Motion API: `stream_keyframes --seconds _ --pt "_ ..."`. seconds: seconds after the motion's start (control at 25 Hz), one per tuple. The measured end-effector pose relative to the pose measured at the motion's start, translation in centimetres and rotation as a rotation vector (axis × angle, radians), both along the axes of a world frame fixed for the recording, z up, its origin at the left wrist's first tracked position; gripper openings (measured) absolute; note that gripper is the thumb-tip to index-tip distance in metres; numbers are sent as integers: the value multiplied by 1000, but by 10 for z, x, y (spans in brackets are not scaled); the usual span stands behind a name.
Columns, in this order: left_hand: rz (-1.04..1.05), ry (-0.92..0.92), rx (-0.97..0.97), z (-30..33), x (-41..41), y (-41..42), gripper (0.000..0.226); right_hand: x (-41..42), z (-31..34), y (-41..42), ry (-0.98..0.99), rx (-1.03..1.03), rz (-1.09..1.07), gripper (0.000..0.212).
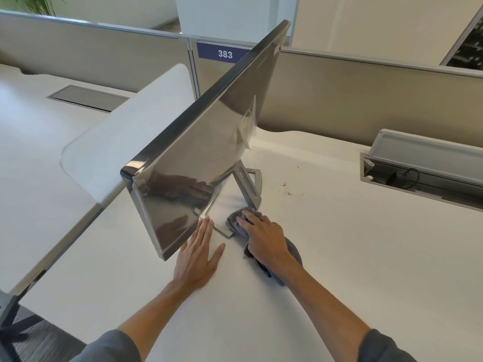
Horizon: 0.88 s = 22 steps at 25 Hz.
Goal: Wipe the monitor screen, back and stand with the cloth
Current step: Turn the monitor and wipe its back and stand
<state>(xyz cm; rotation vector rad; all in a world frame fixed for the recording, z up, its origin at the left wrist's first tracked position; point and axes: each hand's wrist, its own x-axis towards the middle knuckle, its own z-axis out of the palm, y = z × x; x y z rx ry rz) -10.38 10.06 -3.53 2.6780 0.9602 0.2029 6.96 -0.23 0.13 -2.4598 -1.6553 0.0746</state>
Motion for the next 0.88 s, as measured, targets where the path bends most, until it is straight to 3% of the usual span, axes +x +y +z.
stream_keyframes --seconds 0.12,0.24,0.4,0.56,0.76,0.88 --pt "-104 12 36 7 12 -4 74 28 7 -11 24 16 -177 29" --pt "-232 27 97 11 31 -16 73 69 18 -21 -5 170 -288 30" --pt "-218 38 76 6 45 -21 73 96 33 17 55 173 -90 46" --pt "-193 15 49 5 45 -21 73 99 4 30 111 65 -45 42" --pt "-187 6 35 5 47 -21 74 113 25 57 -96 -60 -92 28" --pt "-186 17 30 6 47 -20 74 112 23 71 -56 -64 48 23"
